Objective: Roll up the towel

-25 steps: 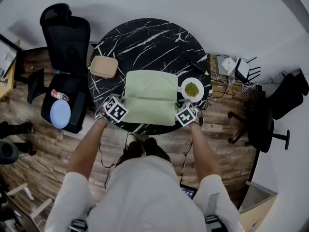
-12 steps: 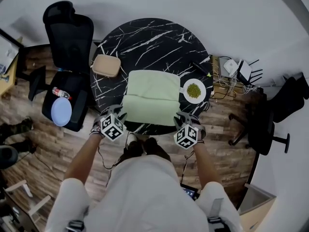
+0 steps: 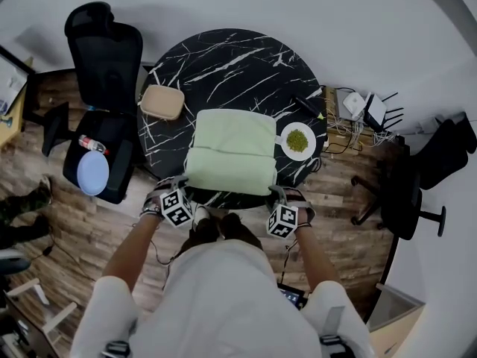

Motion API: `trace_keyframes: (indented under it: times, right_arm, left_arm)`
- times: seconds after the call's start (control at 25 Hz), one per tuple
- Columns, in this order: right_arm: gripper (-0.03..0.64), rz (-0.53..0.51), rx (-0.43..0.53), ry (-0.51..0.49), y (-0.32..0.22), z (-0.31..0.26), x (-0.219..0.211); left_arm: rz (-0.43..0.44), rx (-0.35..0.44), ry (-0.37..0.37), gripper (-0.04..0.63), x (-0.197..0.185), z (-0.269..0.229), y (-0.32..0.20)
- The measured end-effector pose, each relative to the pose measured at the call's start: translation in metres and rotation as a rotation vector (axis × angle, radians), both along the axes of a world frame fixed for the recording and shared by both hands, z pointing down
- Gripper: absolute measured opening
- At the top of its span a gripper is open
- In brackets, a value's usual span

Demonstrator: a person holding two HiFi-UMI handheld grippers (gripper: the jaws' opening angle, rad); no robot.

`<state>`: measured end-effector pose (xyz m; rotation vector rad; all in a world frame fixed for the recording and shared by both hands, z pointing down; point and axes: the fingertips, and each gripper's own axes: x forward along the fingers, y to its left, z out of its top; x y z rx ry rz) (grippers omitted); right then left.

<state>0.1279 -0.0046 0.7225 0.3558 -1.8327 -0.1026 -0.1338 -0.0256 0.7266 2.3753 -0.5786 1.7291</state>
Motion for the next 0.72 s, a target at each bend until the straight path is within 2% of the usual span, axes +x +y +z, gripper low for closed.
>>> trace_keyframes:
  times: [0.24, 0.32, 0.4, 0.44, 0.6, 0.72]
  right_arm:
    - [0.144, -0.002, -0.022, 0.040, -0.002, 0.016, 0.003]
    - [0.122, 0.019, -0.007, 0.059, -0.010, 0.019, 0.005]
    - [0.040, 0.040, 0.005, 0.062, -0.015, 0.020, 0.006]
    - [0.015, 0.053, 0.004, 0.055, -0.016, 0.020, 0.006]
    - [0.009, 0.105, -0.014, 0.010, -0.011, 0.010, 0.008]
    - [0.008, 0.133, -0.068, -0.020, 0.006, 0.002, 0.009]
  left_arm:
    - [-0.019, -0.011, -0.035, 0.177, -0.001, 0.011, -0.005]
    - [-0.030, -0.001, -0.058, 0.127, -0.004, 0.015, -0.012]
    - [-0.050, 0.011, -0.064, 0.040, -0.007, 0.015, -0.019]
    - [-0.061, 0.007, -0.057, 0.025, -0.008, 0.014, -0.020]
    - [-0.079, -0.041, -0.025, 0.017, -0.008, 0.009, -0.013]
    - [-0.076, -0.075, -0.005, 0.017, -0.009, 0.003, 0.003]
